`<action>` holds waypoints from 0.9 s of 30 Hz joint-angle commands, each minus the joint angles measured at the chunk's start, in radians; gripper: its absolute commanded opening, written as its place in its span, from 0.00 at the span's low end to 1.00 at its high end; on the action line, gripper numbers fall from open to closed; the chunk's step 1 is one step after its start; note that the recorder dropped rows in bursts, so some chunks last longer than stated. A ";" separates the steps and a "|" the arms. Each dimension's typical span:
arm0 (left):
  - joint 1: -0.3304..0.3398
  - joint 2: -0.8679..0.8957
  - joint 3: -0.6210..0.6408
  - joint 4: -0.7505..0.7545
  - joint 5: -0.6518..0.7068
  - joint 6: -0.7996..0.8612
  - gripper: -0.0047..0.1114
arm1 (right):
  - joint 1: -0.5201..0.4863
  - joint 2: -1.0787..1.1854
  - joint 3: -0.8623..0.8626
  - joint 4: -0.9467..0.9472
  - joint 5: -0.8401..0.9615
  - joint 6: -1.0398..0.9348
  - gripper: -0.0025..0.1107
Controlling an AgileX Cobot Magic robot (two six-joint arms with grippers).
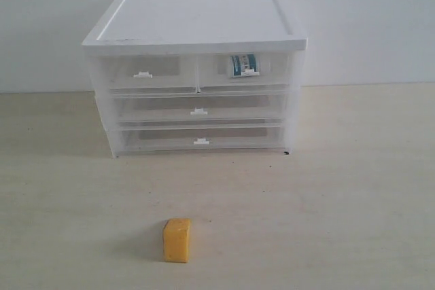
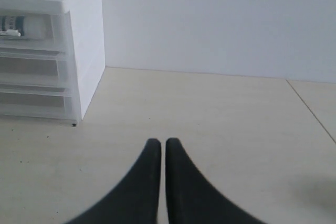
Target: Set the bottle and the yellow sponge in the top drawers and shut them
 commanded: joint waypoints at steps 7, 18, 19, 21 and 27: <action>0.004 -0.004 0.004 -0.004 -0.003 0.003 0.08 | -0.005 -0.035 0.095 0.043 -0.054 -0.031 0.03; 0.004 -0.004 0.004 -0.004 -0.003 0.003 0.08 | -0.005 -0.119 0.221 0.098 -0.077 -0.045 0.03; 0.004 -0.004 0.004 -0.004 -0.003 0.003 0.08 | -0.005 -0.119 0.226 0.101 -0.081 -0.045 0.03; 0.004 -0.004 0.004 -0.004 -0.003 0.003 0.08 | -0.005 -0.119 0.247 0.101 -0.093 -0.045 0.03; 0.004 -0.004 0.004 -0.004 -0.003 0.003 0.08 | -0.005 -0.119 0.247 0.111 -0.106 -0.047 0.03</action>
